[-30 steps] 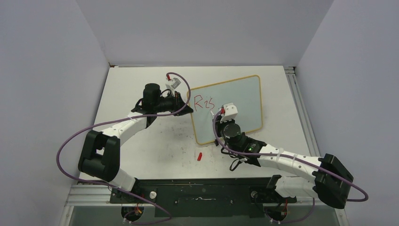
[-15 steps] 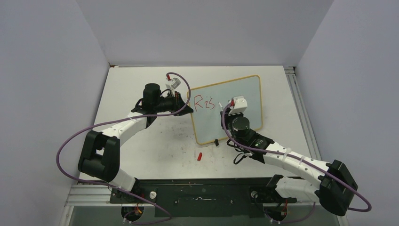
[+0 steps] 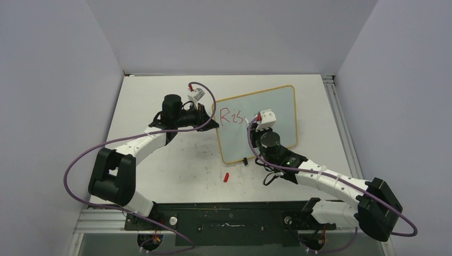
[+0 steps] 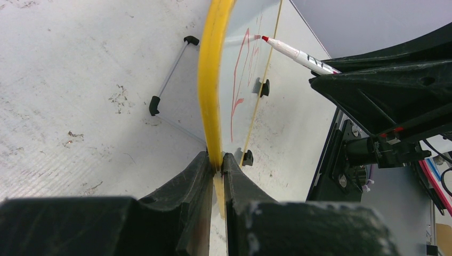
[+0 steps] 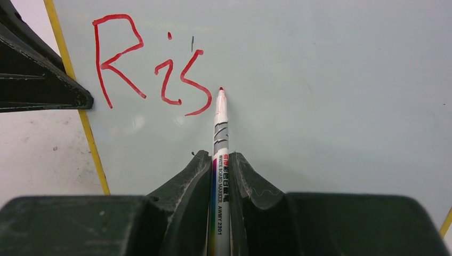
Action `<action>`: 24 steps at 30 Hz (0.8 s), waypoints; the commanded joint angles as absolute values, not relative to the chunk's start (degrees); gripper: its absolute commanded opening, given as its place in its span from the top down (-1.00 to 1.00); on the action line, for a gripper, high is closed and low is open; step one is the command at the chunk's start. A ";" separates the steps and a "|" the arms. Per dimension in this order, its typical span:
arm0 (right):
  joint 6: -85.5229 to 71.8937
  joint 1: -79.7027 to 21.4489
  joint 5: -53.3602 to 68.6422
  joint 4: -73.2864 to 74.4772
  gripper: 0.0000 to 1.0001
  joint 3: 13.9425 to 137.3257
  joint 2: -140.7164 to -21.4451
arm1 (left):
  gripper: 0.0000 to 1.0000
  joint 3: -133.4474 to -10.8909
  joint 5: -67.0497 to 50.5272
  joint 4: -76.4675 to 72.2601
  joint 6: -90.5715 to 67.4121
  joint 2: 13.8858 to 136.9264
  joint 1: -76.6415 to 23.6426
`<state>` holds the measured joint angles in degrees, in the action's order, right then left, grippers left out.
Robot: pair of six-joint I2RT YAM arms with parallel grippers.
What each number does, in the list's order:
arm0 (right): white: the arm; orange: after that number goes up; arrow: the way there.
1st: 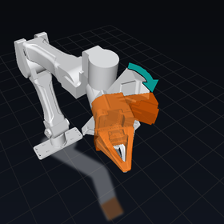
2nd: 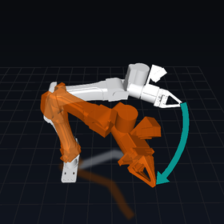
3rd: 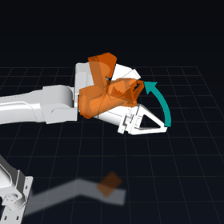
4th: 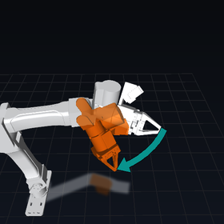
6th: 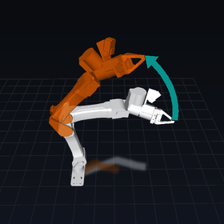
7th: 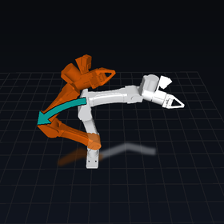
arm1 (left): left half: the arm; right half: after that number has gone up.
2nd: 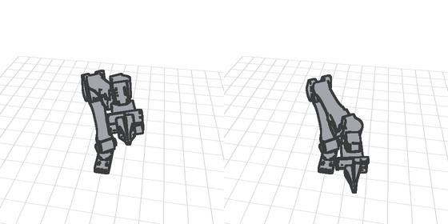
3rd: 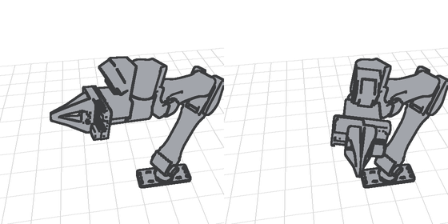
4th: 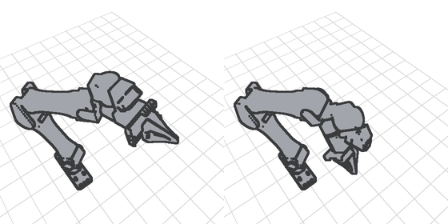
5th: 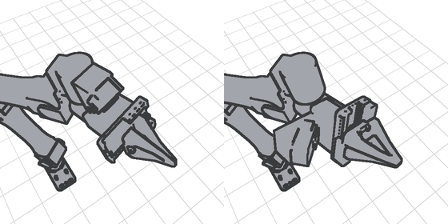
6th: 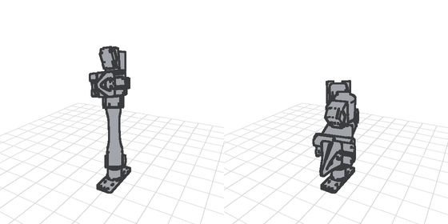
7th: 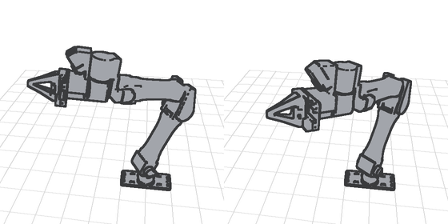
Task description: Write a sentence on the whiteboard
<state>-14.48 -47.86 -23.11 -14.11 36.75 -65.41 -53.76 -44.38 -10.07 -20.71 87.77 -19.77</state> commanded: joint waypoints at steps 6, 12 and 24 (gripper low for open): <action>-13.45 -47.24 -23.69 -18.02 0.89 39.20 -66.82 | 1.00 -55.55 -44.87 -11.69 -19.78 85.93 -20.04; -13.69 -46.93 -24.82 -17.31 0.89 38.70 -66.73 | 1.00 -55.48 -44.86 -11.69 -19.75 85.89 -20.04; -14.02 -45.98 -26.48 -16.88 0.89 38.12 -65.80 | 1.00 -55.55 -44.91 -11.62 -19.78 85.91 -20.04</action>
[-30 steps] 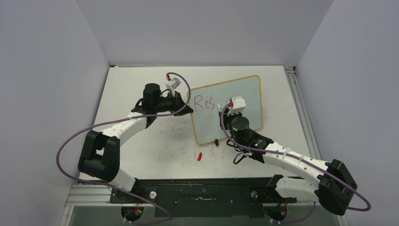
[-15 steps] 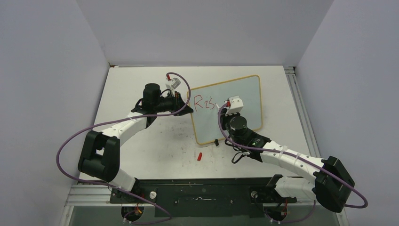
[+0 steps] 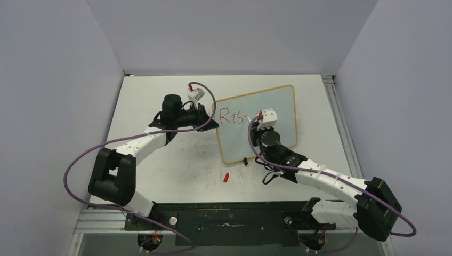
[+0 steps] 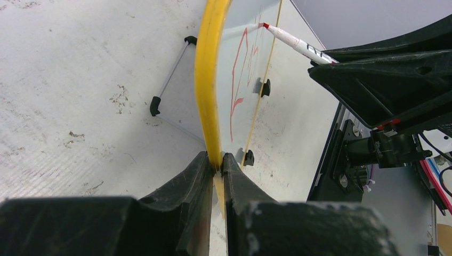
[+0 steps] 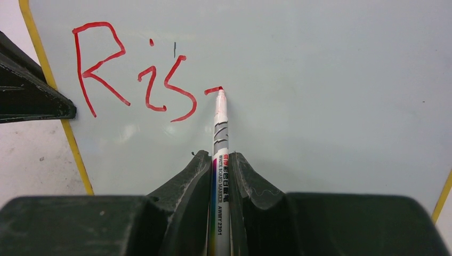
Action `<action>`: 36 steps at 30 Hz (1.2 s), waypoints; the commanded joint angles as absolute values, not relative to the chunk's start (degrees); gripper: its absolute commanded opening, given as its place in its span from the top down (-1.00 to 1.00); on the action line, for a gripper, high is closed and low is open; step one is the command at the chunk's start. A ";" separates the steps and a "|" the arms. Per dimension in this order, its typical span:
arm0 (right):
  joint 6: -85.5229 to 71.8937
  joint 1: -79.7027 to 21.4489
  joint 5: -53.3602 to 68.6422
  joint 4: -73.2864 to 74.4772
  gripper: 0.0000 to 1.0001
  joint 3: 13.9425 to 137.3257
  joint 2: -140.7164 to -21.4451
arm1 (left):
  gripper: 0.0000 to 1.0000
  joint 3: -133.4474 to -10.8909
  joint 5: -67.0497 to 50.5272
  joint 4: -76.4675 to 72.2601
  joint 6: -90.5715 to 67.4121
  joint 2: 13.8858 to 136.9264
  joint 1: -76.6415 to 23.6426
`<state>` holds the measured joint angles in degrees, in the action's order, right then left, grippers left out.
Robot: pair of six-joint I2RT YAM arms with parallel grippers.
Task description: Write a sentence on the whiteboard
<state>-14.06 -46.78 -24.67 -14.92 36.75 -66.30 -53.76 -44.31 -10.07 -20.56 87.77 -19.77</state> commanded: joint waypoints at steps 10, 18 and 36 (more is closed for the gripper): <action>-12.86 -45.16 -26.26 -18.42 0.89 40.17 -66.81 | 1.00 -55.54 -44.83 -11.68 -19.68 85.95 -20.04; -12.39 -44.68 -24.05 -19.10 0.89 41.39 -68.61 | 1.00 -55.48 -44.96 -11.60 -19.69 85.88 -20.04; -13.61 -44.82 -20.33 -18.84 0.89 38.00 -67.70 | 1.00 -55.63 -44.98 -11.60 -19.71 85.94 -20.04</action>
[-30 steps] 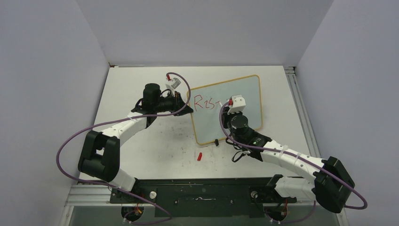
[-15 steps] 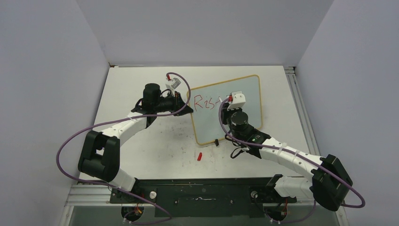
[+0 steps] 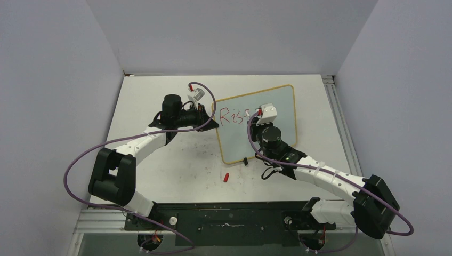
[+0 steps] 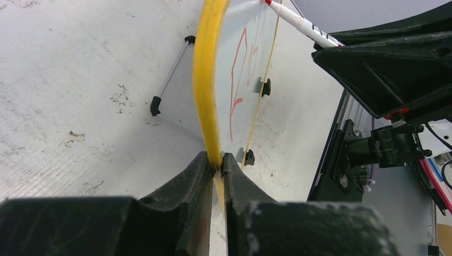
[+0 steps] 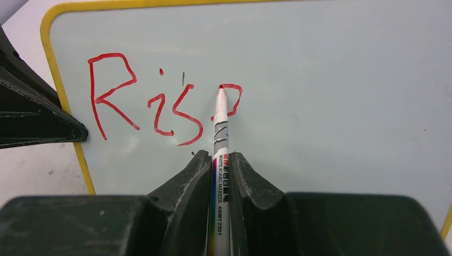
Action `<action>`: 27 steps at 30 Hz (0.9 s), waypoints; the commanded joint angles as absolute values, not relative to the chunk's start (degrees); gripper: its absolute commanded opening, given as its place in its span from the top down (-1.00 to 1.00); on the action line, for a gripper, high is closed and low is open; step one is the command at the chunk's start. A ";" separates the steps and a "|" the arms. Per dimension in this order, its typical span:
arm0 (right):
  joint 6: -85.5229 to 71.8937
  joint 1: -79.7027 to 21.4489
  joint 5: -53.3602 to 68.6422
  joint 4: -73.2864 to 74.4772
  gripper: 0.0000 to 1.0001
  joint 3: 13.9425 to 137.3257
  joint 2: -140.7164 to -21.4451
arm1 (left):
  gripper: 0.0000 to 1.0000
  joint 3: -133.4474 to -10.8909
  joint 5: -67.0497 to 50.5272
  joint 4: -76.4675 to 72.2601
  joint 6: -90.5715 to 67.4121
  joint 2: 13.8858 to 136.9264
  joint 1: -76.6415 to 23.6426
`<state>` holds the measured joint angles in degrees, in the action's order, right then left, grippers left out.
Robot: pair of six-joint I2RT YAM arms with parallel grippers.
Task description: Write a sentence on the whiteboard
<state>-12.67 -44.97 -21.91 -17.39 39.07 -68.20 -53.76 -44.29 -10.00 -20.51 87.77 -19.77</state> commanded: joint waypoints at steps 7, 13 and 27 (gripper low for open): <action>-15.32 -45.61 -20.36 -18.47 0.89 35.40 -66.68 | 1.00 -55.67 -44.98 -11.60 -19.75 85.93 -20.04; -15.95 -46.26 -20.96 -17.93 0.89 34.27 -65.97 | 1.00 -55.61 -44.91 -11.60 -19.76 85.89 -20.04; -16.34 -47.29 -22.58 -16.11 0.89 32.55 -64.22 | 1.00 -55.50 -44.84 -11.52 -19.69 85.77 -20.04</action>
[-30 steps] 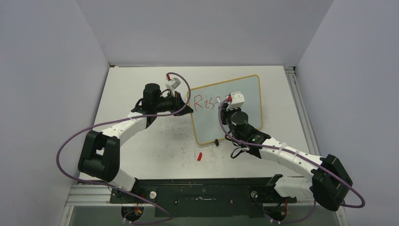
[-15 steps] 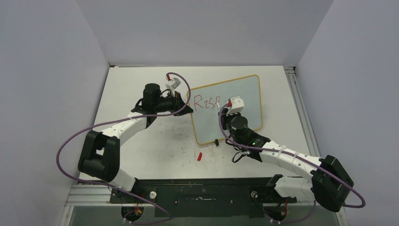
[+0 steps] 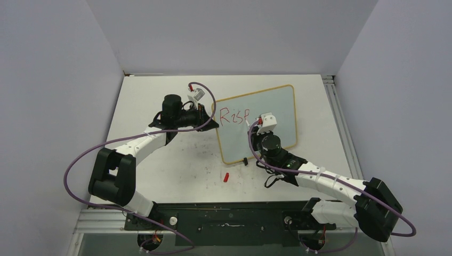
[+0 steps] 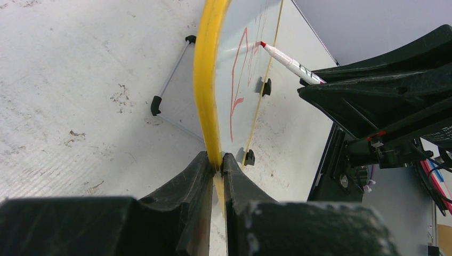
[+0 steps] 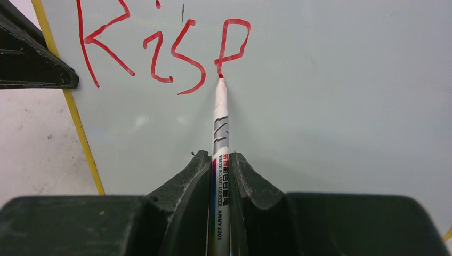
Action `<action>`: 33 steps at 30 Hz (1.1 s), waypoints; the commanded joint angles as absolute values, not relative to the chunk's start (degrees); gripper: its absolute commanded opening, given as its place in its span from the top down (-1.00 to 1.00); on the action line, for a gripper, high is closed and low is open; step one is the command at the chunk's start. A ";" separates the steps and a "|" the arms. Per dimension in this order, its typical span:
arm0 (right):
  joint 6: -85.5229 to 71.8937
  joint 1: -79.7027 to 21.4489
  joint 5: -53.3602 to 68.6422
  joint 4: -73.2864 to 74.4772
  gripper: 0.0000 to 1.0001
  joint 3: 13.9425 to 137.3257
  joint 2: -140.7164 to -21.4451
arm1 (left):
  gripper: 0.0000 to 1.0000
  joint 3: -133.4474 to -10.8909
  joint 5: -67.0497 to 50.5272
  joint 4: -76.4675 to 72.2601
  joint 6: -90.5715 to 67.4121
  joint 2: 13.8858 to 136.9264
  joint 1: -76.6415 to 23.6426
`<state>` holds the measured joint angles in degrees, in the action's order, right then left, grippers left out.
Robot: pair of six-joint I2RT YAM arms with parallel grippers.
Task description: Write a sentence on the whiteboard
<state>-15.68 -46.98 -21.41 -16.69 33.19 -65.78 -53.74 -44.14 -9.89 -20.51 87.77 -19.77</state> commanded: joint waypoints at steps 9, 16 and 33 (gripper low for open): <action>-16.70 -47.30 -24.70 -15.15 0.89 32.34 -63.73 | 1.00 -55.63 -44.90 -11.27 -19.46 85.64 -20.04; -16.20 -47.22 -28.51 -14.34 0.89 32.73 -63.42 | 1.00 -55.63 -44.74 -10.91 -19.16 85.60 -20.04; -13.61 -46.53 -25.37 -13.38 0.89 33.98 -55.35 | 1.00 -55.79 -44.64 -10.45 -18.72 85.52 -20.04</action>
<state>-14.46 -46.81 -26.24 -11.99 32.86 -60.49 -53.76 -44.16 -9.61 -20.25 87.74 -19.77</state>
